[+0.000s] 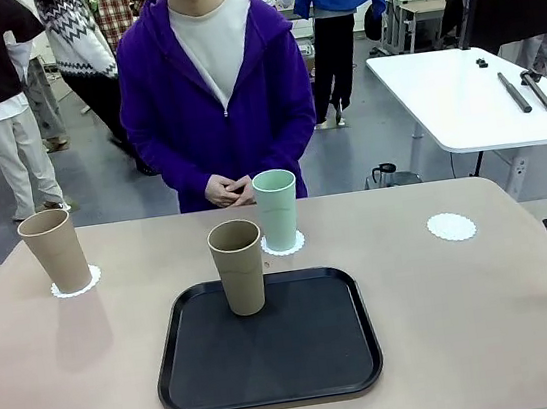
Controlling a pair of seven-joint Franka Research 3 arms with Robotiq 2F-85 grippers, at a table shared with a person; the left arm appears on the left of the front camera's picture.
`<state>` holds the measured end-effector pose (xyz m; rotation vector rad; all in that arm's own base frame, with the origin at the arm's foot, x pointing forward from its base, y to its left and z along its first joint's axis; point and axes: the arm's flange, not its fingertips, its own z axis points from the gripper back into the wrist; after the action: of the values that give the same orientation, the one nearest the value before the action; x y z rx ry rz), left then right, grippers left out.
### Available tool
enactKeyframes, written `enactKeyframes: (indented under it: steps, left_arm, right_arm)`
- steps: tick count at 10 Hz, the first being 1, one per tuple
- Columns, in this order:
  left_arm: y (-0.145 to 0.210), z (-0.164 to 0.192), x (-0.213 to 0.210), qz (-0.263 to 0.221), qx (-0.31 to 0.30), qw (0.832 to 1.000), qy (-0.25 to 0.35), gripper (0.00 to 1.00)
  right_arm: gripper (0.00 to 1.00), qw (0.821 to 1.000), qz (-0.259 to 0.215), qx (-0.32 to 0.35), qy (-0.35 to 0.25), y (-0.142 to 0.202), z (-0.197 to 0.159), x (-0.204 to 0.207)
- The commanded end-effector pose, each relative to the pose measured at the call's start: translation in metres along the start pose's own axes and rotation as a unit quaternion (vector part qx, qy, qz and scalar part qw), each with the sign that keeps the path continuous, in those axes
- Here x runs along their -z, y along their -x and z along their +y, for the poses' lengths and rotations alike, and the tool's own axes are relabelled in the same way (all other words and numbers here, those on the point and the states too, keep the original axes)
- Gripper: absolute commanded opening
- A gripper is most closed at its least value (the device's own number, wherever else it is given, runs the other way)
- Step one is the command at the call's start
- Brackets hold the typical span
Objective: Place coasters on the table and set cups on them.
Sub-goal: Take one Reusable plastic cup from the Flat Tray and place it on a coaster set by the human.
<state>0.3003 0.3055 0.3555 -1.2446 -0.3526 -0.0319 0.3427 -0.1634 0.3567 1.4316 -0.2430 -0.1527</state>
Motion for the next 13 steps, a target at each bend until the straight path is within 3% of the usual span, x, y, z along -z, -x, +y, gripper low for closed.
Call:
enactKeyframes:
  steps: [1, 4, 5, 6, 7, 8, 11, 13]
  left_arm:
    - [0.001, -0.002, -0.002, -0.002, -0.003, 1.0, -0.001, 1.0]
    - [0.001, -0.002, -0.002, -0.002, -0.003, 1.0, -0.001, 1.0]
    - [0.001, -0.002, -0.002, -0.002, -0.003, 1.0, -0.001, 1.0]
    - [0.001, -0.002, -0.002, -0.002, -0.003, 1.0, -0.001, 1.0]
    - [0.001, -0.002, -0.002, -0.002, -0.003, 1.0, -0.001, 1.0]
    - [0.001, -0.002, -0.002, -0.002, -0.003, 1.0, -0.001, 1.0]
    - [0.001, -0.002, -0.002, -0.002, -0.003, 1.0, -0.001, 1.0]
    - [0.001, -0.002, -0.002, -0.002, -0.003, 1.0, -0.001, 1.0]
  right_arm:
    - [1.0, 0.988, 0.099, -0.089, 0.078, -0.019, 0.055, 0.021]
    - [1.0, 0.934, 0.151, -0.233, 0.225, -0.049, 0.152, 0.089]
    - [1.0, 0.905, 0.175, -0.271, 0.275, -0.048, 0.172, 0.123]
    - [1.0, 0.863, 0.201, -0.319, 0.335, -0.045, 0.185, 0.166]
    - [1.0, 0.825, 0.246, -0.363, 0.357, -0.038, 0.189, 0.208]
    - [1.0, 0.798, 0.288, -0.392, 0.355, -0.026, 0.186, 0.249]
    - [1.0, 0.723, 0.342, -0.442, 0.407, -0.006, 0.164, 0.332]
    - [1.0, 0.7, 0.36, -0.459, 0.411, -0.003, 0.146, 0.364]
